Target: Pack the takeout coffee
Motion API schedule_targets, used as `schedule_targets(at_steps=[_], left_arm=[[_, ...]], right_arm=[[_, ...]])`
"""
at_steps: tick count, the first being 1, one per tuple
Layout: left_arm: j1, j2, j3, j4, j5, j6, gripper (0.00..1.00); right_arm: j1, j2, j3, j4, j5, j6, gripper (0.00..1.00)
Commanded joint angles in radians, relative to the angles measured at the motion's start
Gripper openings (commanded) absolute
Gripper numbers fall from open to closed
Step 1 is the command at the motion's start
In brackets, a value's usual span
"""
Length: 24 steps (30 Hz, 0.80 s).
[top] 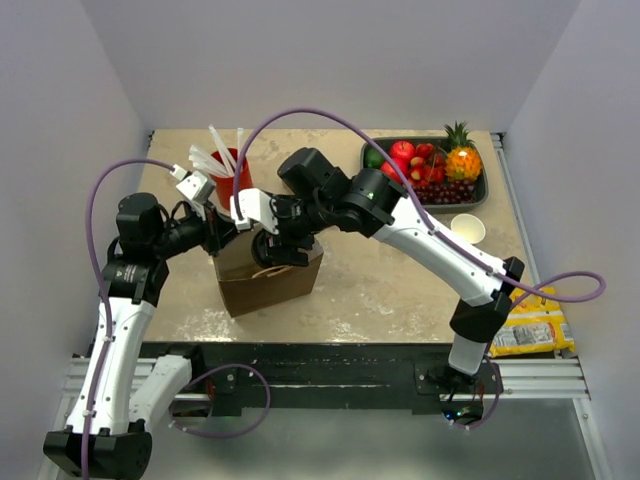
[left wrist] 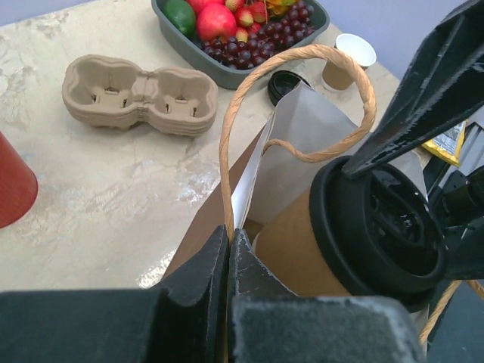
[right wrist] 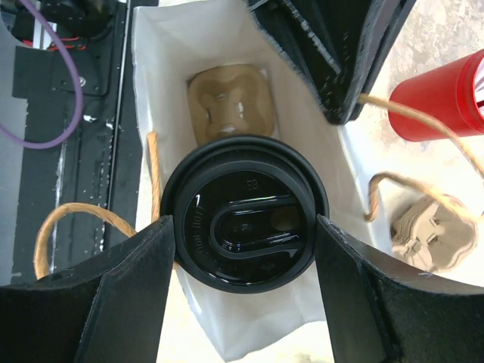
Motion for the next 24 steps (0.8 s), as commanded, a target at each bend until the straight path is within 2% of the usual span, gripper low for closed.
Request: schedule_targets(at_steps=[1,9,16,24], left_arm=[[-0.008,-0.032,-0.015,0.049,0.001,-0.055,0.0],[-0.011,-0.101,-0.093,0.121,0.022,-0.095,0.0],[-0.011,-0.137,-0.176,0.164,0.073,-0.117,0.0],[-0.011,-0.15,-0.176,0.184,0.061,-0.123,0.0]], right_arm=[[-0.005,0.025,0.076,-0.065,0.039,-0.023,0.0],[0.009,0.017,-0.059,-0.048,0.079,-0.088,0.0],[0.009,-0.043,-0.292,0.116,0.099,-0.171,0.0],[0.009,-0.055,-0.391,0.236,0.124,-0.232,0.0]])
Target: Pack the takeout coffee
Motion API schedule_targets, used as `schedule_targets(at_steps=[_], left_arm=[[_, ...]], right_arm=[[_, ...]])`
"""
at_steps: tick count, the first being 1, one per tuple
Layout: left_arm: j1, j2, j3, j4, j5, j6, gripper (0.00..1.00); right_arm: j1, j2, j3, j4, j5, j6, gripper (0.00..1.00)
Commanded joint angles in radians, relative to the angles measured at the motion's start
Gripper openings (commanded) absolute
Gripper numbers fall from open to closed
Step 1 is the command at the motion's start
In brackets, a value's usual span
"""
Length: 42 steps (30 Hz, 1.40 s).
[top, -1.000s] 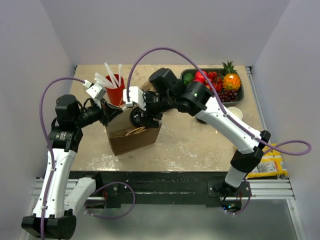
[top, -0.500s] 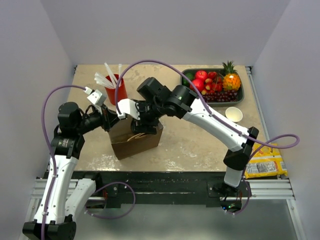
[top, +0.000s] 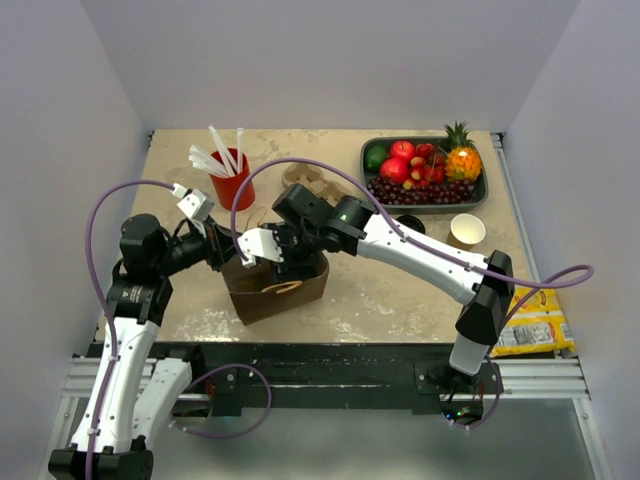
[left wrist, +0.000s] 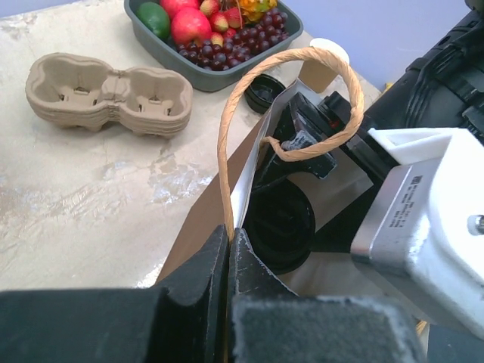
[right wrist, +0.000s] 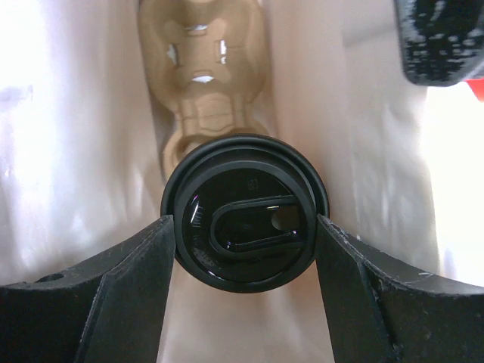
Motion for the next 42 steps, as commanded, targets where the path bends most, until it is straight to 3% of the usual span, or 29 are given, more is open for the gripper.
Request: schedule_targets(at_steps=[1,9,17,26,34,39,42], left_arm=[[-0.004,-0.033,-0.006,0.068,0.006,-0.035,0.0],[-0.004,-0.059,-0.014,0.063,0.006,-0.067,0.0],[-0.006,-0.044,-0.029,0.08,0.007,-0.09,0.0],[-0.006,-0.044,-0.032,0.062,-0.007,-0.069,0.0],[-0.006,-0.027,-0.041,0.065,-0.011,-0.057,0.0],[-0.006,-0.023,-0.04,0.059,-0.017,-0.043,0.0],[-0.006,-0.021,-0.04,0.053,-0.014,-0.032,0.0]], right_arm=[[0.003,-0.045,-0.026,0.078,0.013,-0.036,0.0],[0.011,-0.045,-0.027,0.019,-0.03,0.097,0.0],[0.019,-0.027,-0.055,-0.03,-0.018,0.075,0.0],[0.019,-0.026,-0.186,0.111,-0.001,0.059,0.0],[0.019,-0.022,-0.224,0.122,0.005,0.03,0.0],[0.019,0.0,-0.234,0.119,0.026,0.025,0.07],[0.017,0.012,-0.234,0.121,0.039,0.033,0.17]])
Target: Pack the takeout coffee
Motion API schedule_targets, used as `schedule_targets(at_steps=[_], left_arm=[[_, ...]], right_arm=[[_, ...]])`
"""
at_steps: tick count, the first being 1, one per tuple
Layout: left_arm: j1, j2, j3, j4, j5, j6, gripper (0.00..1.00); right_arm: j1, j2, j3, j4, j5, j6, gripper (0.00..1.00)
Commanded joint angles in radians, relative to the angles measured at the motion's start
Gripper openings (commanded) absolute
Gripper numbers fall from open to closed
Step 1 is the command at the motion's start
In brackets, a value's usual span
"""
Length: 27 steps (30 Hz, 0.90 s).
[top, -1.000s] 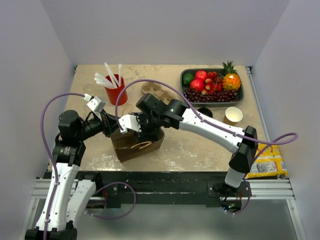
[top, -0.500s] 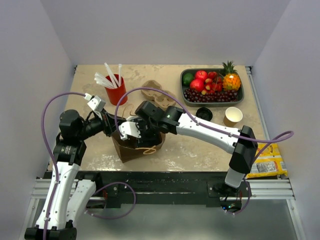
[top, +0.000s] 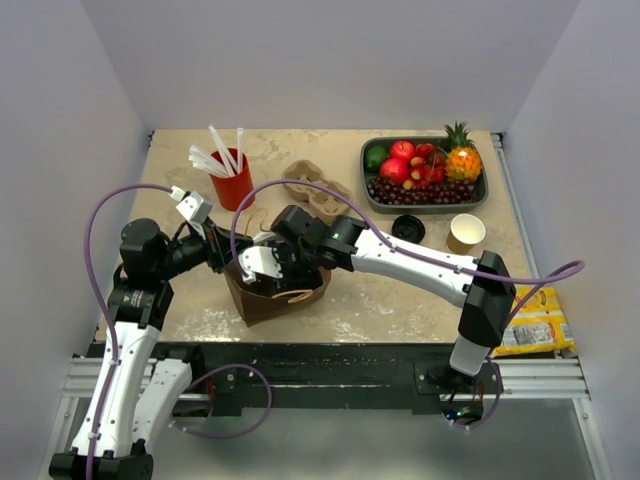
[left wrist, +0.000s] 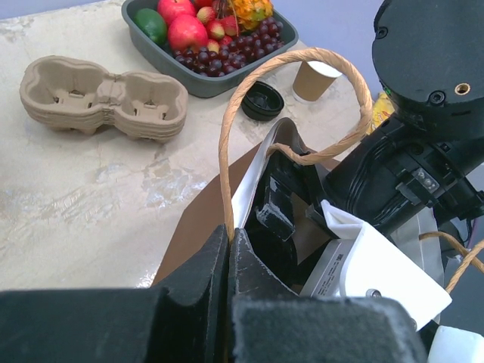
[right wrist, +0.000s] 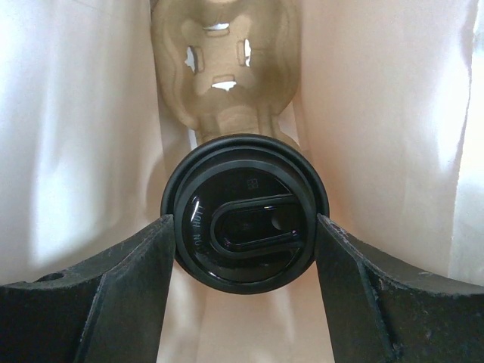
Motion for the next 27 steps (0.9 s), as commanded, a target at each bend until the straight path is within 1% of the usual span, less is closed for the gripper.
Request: schedule_targets(at_steps=[1,3,4,6,8,9,11,12,14,15,17,19,27], left_arm=[[-0.001,0.003,-0.007,0.009,-0.005,0.024,0.0],[-0.001,0.006,-0.001,0.004,-0.002,0.034,0.0],[-0.001,0.009,0.001,0.002,-0.002,0.037,0.0],[-0.001,0.016,0.005,0.001,-0.002,0.051,0.0],[-0.001,0.017,0.008,0.002,-0.002,0.062,0.0],[-0.001,0.019,0.008,0.004,-0.003,0.064,0.0],[-0.001,0.02,0.01,0.007,-0.005,0.071,0.0],[-0.001,0.022,0.01,0.007,-0.003,0.076,0.0],[-0.001,0.025,0.008,0.018,-0.008,0.082,0.0],[-0.001,0.025,0.008,0.021,-0.008,0.083,0.0],[-0.001,0.029,0.01,0.034,-0.012,0.085,0.0],[-0.001,0.034,0.01,0.038,-0.017,0.085,0.0],[-0.001,0.04,0.019,0.053,-0.011,0.096,0.0]], right_arm=[[-0.006,0.036,-0.026,-0.051,0.045,0.001,0.22],[-0.005,0.029,-0.02,-0.053,0.053,0.004,0.29],[-0.006,0.026,-0.017,-0.053,0.057,0.006,0.34],[-0.006,0.015,-0.008,-0.061,0.059,0.006,0.39],[-0.006,0.007,0.01,-0.087,0.048,0.004,0.46],[-0.006,0.003,0.013,-0.093,0.044,-0.002,0.52],[-0.006,-0.007,0.023,-0.105,0.028,-0.007,0.57],[-0.006,-0.025,0.024,-0.102,0.024,-0.01,0.64],[-0.006,-0.04,0.024,-0.09,0.013,-0.008,0.71],[-0.006,-0.054,0.027,-0.087,0.007,-0.007,0.81],[-0.006,-0.063,0.047,-0.087,-0.002,-0.002,0.86],[-0.006,-0.07,0.067,-0.091,-0.005,0.003,0.99],[-0.005,-0.071,0.207,-0.134,-0.01,0.022,0.99]])
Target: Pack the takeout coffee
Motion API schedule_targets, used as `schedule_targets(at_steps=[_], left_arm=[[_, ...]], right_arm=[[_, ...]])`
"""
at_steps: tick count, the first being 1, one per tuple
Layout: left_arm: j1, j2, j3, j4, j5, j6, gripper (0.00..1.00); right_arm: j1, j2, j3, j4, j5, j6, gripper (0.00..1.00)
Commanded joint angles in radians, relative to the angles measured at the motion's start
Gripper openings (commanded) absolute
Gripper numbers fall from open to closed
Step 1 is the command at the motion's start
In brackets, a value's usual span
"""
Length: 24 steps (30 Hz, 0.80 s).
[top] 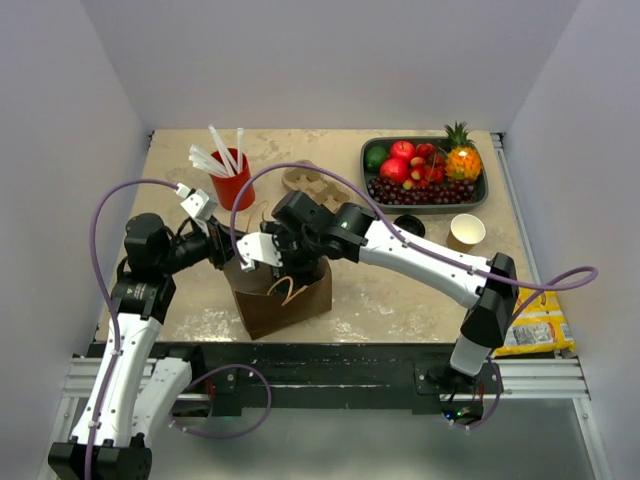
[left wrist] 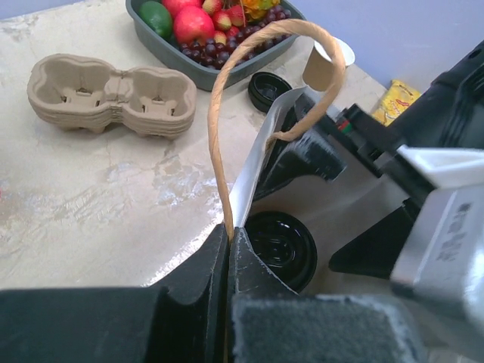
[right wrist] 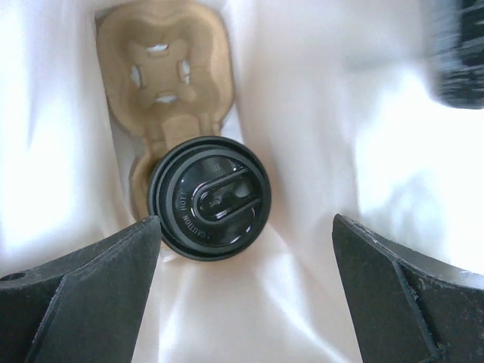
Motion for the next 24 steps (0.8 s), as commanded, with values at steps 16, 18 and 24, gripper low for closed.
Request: schedule_targets(at_steps=[16,18,24], left_arm=[[0.003,0.029,0.011,0.153,-0.046,0.036,0.0],[0.001,0.041,0.005,0.164,-0.046,0.03,0.0],[0.001,0.078,0.008,0.199,-0.026,0.014,0.0]], right_arm=[[0.02,-0.107,0.287,-0.134,0.009,0.069,0.99],[0.02,-0.121,0.301,-0.126,0.032,0.078,0.99],[0.017,-0.147,0.383,-0.065,0.154,0.129,0.99]])
